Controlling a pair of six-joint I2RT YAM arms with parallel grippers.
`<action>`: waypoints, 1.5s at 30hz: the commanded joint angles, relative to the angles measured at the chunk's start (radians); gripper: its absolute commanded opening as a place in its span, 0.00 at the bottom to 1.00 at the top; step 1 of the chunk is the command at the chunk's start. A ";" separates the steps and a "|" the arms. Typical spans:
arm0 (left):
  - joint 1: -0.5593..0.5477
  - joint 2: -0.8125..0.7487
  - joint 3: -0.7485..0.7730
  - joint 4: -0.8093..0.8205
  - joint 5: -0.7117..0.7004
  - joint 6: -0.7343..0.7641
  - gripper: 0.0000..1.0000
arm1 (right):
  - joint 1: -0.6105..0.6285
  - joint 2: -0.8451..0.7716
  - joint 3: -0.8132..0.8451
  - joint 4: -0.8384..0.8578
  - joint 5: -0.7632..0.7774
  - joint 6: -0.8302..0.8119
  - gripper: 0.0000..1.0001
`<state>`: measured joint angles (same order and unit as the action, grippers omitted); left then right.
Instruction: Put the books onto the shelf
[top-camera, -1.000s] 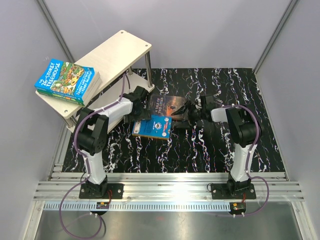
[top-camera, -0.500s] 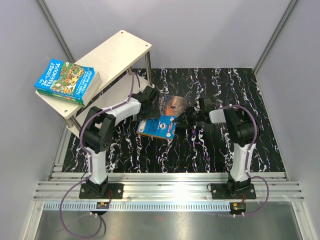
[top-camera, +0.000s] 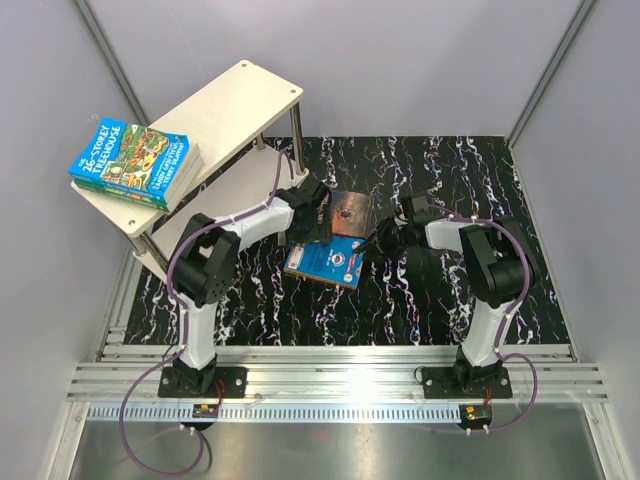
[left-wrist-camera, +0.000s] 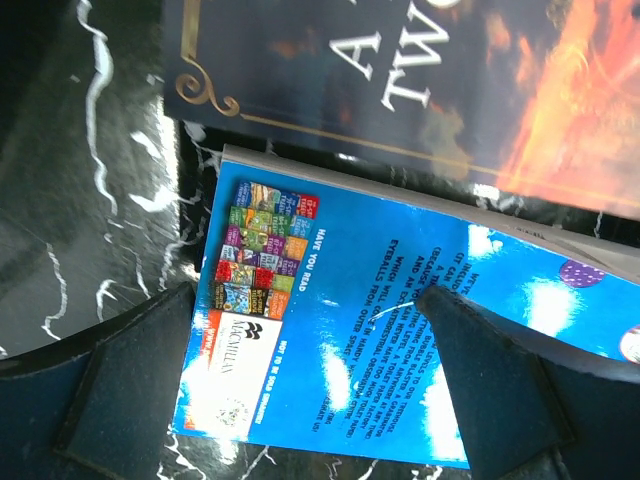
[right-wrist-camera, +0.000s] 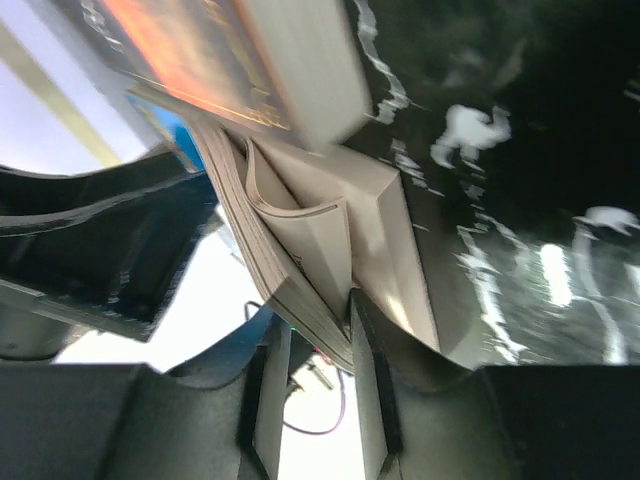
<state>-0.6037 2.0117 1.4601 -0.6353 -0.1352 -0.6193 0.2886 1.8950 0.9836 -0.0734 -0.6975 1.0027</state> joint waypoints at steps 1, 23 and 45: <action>-0.074 0.036 0.002 0.013 0.178 -0.099 0.99 | 0.049 -0.047 -0.040 -0.046 -0.057 -0.061 0.31; -0.146 -0.473 -0.065 -0.196 0.026 -0.282 0.99 | 0.044 -0.392 -0.132 -0.088 -0.091 0.046 0.00; -0.221 -0.676 -0.239 -0.147 0.003 -0.606 0.99 | -0.055 -0.455 -0.499 0.642 -0.168 0.857 0.00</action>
<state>-0.7837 1.3167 1.2701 -0.8551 -0.1581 -1.1481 0.2310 1.4605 0.5690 0.1440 -0.8227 1.5028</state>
